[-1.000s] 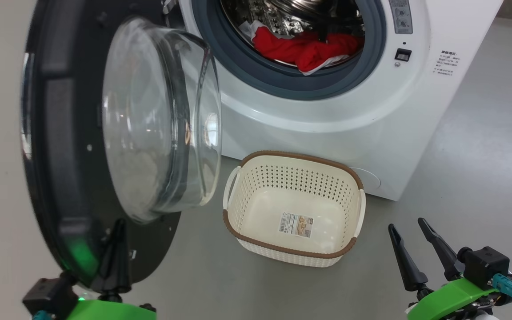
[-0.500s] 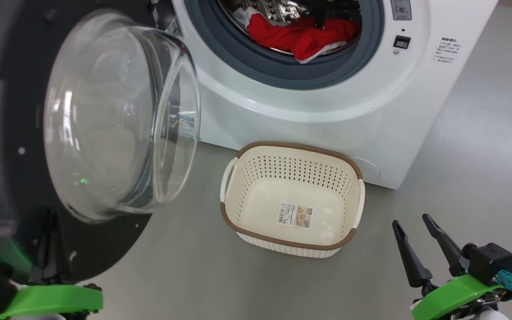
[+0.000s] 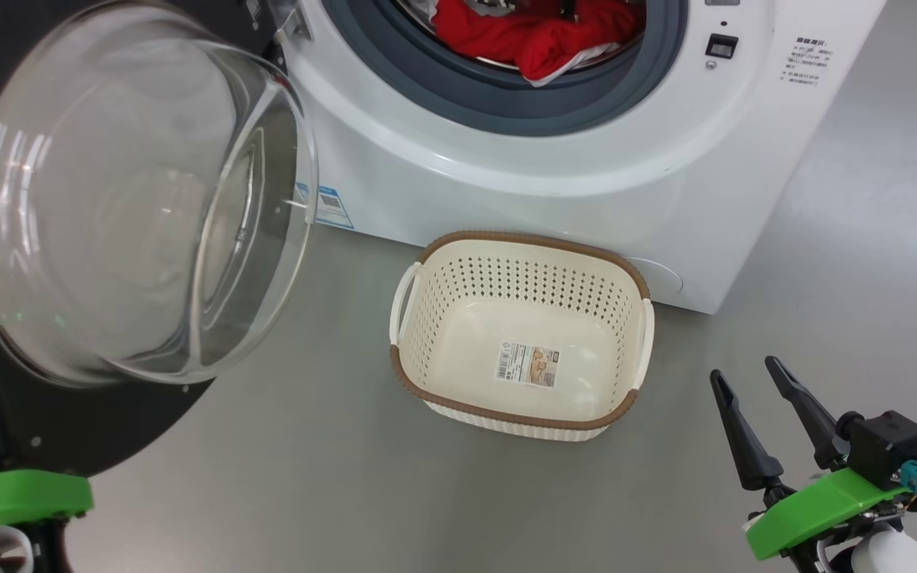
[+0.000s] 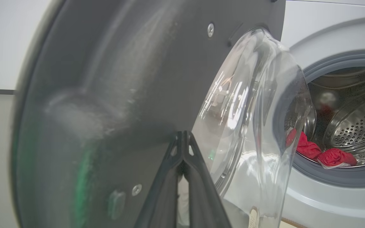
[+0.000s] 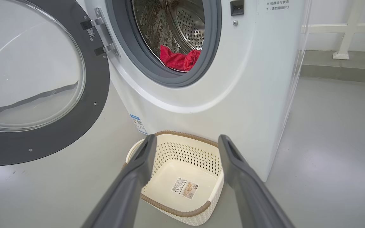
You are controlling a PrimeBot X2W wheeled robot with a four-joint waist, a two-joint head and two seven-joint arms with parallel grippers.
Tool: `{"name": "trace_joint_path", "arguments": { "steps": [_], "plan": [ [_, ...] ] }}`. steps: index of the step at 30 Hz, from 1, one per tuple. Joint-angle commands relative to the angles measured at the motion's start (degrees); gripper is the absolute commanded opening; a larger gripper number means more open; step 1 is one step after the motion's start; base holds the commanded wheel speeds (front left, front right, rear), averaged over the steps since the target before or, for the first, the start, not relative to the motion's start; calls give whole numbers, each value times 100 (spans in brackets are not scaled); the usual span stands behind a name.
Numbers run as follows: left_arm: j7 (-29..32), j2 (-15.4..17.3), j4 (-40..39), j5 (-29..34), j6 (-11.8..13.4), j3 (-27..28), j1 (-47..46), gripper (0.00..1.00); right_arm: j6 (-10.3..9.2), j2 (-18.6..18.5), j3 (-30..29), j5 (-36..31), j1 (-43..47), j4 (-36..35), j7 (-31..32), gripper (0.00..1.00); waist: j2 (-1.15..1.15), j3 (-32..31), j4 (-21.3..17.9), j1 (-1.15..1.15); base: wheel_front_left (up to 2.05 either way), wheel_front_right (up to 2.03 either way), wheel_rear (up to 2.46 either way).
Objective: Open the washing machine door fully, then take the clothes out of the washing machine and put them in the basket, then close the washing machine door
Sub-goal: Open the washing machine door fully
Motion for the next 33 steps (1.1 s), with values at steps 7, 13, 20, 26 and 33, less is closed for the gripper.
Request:
{"name": "trace_joint_path", "arguments": {
  "steps": [7,13,20,26,33],
  "plan": [
    [-34,372,149,262,-24,695,-487,0,42,-80,151,-56,-227,-161,-52,100,0,148,-62,0,0,0,0],
    [-34,533,461,385,-61,1054,-835,0,42,-96,163,-69,-269,-171,-52,100,0,255,-92,0,0,0,0],
    [-34,702,803,635,-83,1277,-1092,0,42,-126,189,-64,-327,-184,-52,100,0,337,-143,0,0,0,0],
    [-34,935,1172,761,-93,1489,-1332,0,42,-154,207,-69,-364,-207,-52,100,0,400,-197,0,0,0,0],
    [-34,1147,1530,919,-99,1679,-1498,0,42,-159,238,-61,-386,-221,-52,100,0,419,-271,0,0,0,0]
  ]
}}
